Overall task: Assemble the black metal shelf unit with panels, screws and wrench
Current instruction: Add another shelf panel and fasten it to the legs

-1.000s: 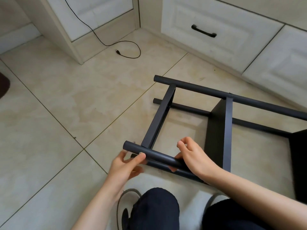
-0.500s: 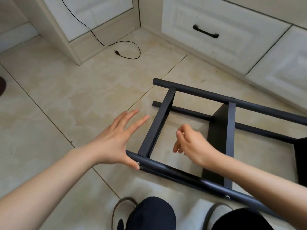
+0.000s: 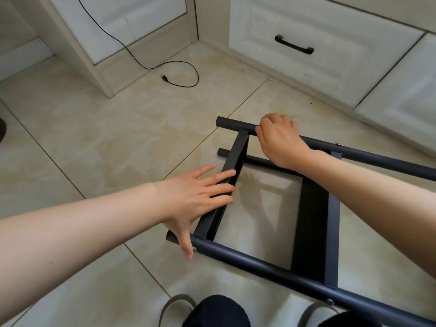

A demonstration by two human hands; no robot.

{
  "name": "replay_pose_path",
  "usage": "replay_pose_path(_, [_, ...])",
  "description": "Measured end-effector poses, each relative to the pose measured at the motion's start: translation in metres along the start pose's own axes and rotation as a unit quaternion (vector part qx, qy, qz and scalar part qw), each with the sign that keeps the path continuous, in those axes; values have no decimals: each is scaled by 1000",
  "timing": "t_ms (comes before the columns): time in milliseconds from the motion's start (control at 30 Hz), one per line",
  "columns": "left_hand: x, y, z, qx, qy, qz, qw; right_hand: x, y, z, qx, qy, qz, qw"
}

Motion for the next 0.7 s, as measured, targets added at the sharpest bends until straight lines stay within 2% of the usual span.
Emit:
replay_pose_path(100, [0, 1, -1, 27, 29, 26, 999, 8, 3, 10, 39, -67, 21, 997])
replay_pose_path(367, [2, 9, 0, 68, 25, 41, 997, 6, 2, 16, 43, -55, 26, 997])
replay_pose_path(567, [-1, 7, 2, 69, 19, 16, 997, 5, 3, 14, 33, -33, 32, 998])
replay_pose_path(700, [-4, 8, 1, 47, 17, 17, 999, 7, 6, 17, 48, -58, 36, 997])
Point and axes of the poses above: each hand's wrist, its own x-axis towards the middle knuckle, its own z-axis out of the palm, y = z × x, the point moved 4 cm from there along x, towards the middle knuckle, and after that the axes turned 5 degrees about -z, right-handed, at the moved point
